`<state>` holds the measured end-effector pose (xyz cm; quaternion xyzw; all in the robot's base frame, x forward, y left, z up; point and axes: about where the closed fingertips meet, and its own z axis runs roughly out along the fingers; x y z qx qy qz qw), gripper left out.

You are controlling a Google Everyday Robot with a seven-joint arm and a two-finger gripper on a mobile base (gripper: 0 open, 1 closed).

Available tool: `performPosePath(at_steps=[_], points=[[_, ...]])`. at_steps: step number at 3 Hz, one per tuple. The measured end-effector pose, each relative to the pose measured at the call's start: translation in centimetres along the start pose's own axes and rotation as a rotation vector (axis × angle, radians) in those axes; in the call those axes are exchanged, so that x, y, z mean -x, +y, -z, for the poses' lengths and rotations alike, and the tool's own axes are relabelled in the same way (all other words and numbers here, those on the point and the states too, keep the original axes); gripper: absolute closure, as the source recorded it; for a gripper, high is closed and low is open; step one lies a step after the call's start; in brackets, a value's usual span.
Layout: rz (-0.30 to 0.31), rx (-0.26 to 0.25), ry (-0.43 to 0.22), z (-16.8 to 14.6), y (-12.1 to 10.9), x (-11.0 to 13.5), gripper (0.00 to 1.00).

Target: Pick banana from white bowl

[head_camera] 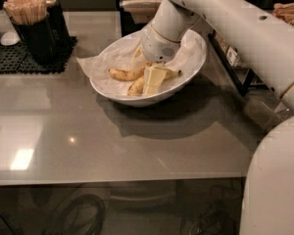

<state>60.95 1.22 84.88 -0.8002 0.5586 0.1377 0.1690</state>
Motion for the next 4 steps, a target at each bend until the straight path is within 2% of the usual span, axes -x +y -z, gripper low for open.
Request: performPosePath(at_steps=[1, 2, 3, 4], points=[[0.007, 0.018, -0.002, -0.6, 0.2, 0.0, 0.36], [0.006, 0.035, -0.019, -1.7, 0.3, 0.3, 0.54], [-0.003, 0.051, -0.034, -2.5, 0.5, 0.5, 0.62], [-0.014, 0.058, -0.044, -2.9, 0.8, 0.6, 0.8]])
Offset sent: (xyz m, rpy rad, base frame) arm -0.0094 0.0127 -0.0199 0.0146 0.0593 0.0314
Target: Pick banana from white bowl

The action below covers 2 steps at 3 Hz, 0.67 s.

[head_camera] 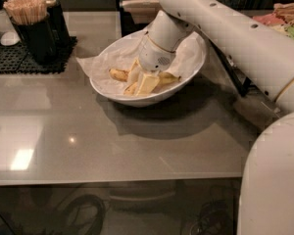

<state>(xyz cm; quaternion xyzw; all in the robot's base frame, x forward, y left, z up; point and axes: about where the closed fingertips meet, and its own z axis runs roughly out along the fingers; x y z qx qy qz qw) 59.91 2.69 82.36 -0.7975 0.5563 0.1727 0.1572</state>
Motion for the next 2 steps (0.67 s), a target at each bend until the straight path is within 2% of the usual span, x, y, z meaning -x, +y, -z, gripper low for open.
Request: performPosePath(at_steps=[1, 2], points=[[-0.012, -0.004, -0.004, 0.07, 0.14, -0.02, 1.0], [-0.059, -0.031, -0.002, 0.87, 0.57, -0.31, 1.0]])
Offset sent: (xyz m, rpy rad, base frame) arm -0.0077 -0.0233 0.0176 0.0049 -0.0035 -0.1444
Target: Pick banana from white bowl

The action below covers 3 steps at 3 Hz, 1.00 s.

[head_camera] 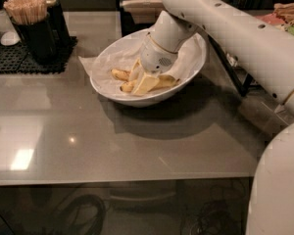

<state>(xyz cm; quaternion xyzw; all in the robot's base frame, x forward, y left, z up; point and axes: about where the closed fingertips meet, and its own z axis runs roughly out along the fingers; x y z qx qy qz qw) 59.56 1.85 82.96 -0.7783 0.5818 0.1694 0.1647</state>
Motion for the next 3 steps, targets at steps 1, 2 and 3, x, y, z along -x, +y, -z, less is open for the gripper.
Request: performPosePath(at_steps=[1, 2, 3], points=[[-0.031, -0.039, 0.025, 1.9, 0.4, -0.1, 1.0], [-0.037, -0.064, 0.068, 3.8, 0.6, 0.1, 1.0], [-0.038, -0.076, 0.159, 6.4, 0.7, 0.7, 1.0]])
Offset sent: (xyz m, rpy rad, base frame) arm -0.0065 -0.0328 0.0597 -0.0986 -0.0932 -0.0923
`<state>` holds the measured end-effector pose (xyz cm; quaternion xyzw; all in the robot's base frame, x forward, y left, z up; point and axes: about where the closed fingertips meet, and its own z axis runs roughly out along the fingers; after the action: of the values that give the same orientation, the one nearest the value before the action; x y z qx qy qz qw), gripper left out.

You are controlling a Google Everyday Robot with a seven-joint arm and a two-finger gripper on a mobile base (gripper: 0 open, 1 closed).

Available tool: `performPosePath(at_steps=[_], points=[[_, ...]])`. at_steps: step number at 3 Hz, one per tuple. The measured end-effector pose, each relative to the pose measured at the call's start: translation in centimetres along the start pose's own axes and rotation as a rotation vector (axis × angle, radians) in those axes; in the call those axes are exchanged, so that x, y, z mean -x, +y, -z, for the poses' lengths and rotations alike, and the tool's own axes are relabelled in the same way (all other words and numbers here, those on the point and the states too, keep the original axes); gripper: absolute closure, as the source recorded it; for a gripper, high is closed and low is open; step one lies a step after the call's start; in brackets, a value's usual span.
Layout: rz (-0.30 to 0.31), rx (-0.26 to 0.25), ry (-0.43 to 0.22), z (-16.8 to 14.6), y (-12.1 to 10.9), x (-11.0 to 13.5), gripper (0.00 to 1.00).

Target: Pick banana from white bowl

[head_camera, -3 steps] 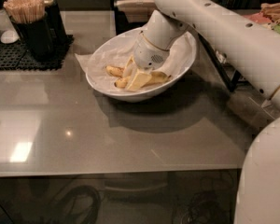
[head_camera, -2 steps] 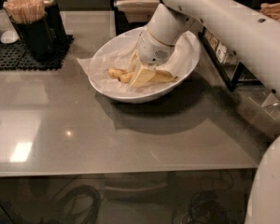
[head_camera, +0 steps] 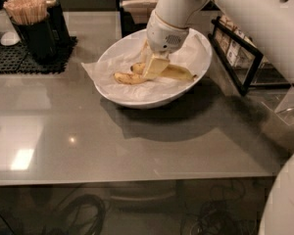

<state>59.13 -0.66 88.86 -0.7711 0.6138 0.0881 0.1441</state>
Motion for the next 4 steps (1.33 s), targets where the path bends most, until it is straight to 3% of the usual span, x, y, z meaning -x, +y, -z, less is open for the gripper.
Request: performPosePath(at_steps=[1, 2, 3, 4], points=[[0.035, -0.067, 0.069, 4.4, -1.3, 1.0, 1.0], [0.06, -0.113, 0.074, 8.5, -1.9, 2.4, 1.0], [0.034, -0.142, 0.074, 11.1, -1.7, 2.7, 1.0], [-0.036, -0.153, -0.019, 11.9, -1.0, 2.2, 1.0]])
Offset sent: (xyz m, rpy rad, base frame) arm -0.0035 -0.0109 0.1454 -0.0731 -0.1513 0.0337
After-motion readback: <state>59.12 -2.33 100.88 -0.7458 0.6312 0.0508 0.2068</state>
